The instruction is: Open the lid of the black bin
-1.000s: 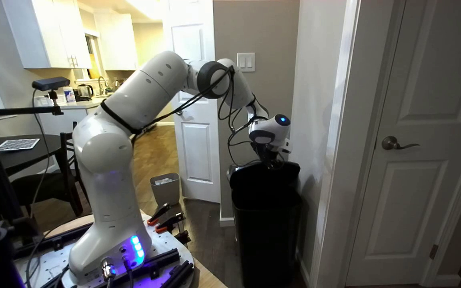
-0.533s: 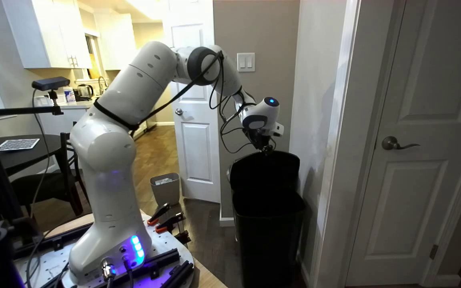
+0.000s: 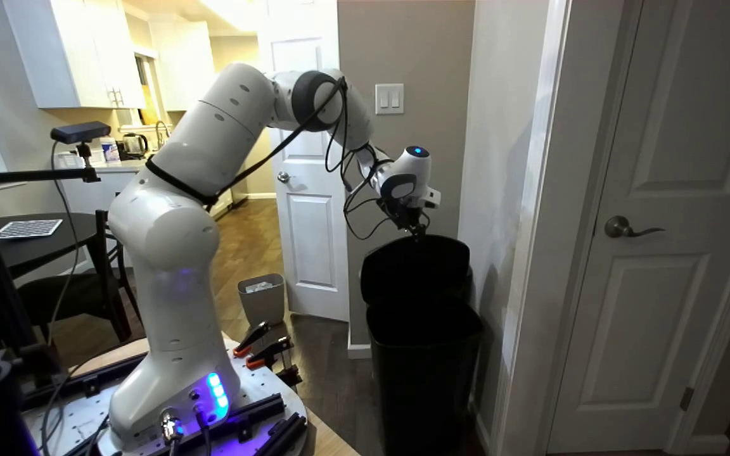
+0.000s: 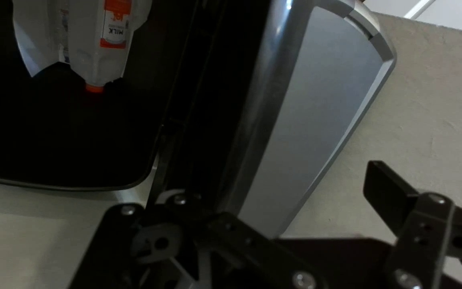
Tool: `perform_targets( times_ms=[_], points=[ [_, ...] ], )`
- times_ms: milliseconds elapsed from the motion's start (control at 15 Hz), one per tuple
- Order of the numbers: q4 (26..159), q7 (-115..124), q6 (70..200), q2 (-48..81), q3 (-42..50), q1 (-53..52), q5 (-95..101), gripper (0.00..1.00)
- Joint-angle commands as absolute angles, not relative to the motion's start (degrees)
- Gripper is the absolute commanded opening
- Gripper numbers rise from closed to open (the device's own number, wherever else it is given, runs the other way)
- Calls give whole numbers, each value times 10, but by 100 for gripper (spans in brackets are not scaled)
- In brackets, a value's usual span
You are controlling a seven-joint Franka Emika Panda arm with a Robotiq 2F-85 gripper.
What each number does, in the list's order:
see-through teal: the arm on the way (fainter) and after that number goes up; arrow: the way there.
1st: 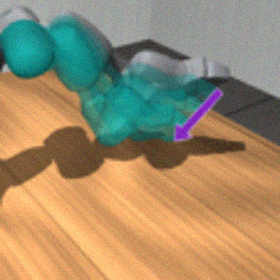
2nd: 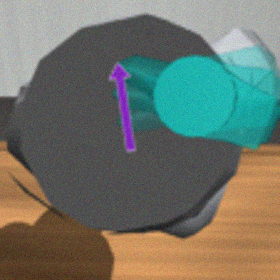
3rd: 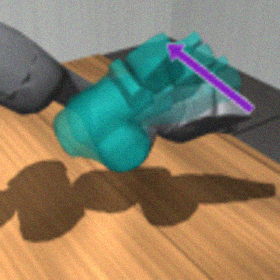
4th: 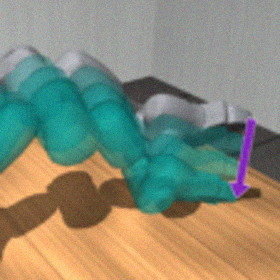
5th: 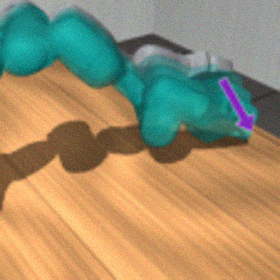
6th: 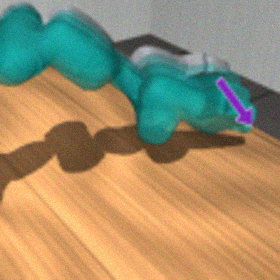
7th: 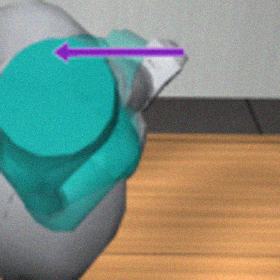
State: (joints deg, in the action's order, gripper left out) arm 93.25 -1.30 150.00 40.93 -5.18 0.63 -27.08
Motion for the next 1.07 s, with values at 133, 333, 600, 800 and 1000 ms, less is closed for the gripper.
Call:
perform_targets(
  times_ms=[133,333,600,800,1000],
  points=[
    [935,70,1497,397,-24,-16,-197,100],
    [931,102,1493,399,-6,-27,-165,100],
    [926,163,1496,406,39,-59,-111,100],
    [918,188,1467,409,57,-73,-76,100],
    [836,324,1414,476,86,-166,-16,100]
  ],
)
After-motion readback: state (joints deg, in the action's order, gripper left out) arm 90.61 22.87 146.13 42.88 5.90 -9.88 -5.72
